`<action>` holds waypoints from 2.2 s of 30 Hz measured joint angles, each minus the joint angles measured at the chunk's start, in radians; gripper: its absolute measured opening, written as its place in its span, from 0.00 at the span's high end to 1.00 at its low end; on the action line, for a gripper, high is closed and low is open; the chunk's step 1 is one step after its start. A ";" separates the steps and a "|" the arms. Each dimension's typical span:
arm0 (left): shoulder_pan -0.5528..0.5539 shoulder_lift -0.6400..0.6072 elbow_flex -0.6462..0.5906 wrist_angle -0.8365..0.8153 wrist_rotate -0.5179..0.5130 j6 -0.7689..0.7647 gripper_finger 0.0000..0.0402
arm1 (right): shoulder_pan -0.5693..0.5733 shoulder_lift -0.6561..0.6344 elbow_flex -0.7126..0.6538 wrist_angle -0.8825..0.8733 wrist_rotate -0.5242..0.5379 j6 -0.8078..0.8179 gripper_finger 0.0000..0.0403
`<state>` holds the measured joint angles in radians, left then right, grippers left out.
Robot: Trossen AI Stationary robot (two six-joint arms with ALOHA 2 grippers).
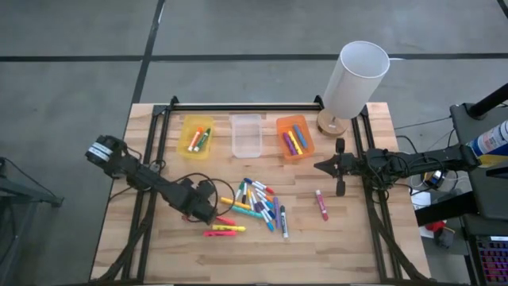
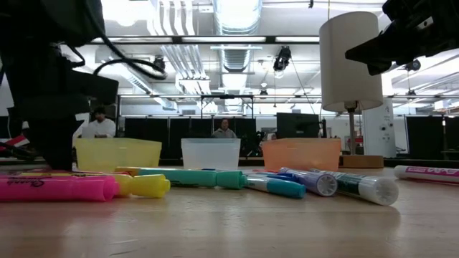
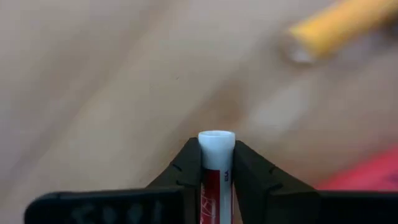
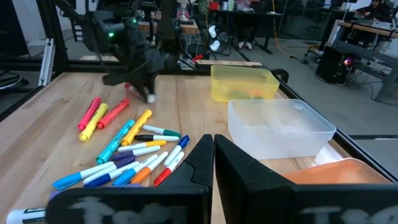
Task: Pick & Place Markers
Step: Put the red marker pen into the yellow bin
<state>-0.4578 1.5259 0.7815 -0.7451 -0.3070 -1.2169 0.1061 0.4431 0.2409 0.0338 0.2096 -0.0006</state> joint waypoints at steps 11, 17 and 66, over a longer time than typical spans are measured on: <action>0.058 -0.190 0.048 -0.383 -0.246 -0.135 0.85 | 0.000 0.000 0.000 0.000 0.000 0.000 0.98; 0.131 -0.335 0.050 -0.411 -0.425 -0.112 0.85 | 0.000 0.000 0.000 0.000 0.000 0.000 0.98; 1.146 -0.004 0.048 0.224 -0.048 0.748 0.84 | 0.000 0.000 0.000 0.000 0.000 0.000 0.98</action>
<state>0.6880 1.5219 0.8295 -0.5213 -0.3545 -0.4693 0.1061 0.4431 0.2413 0.0338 0.2098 -0.0006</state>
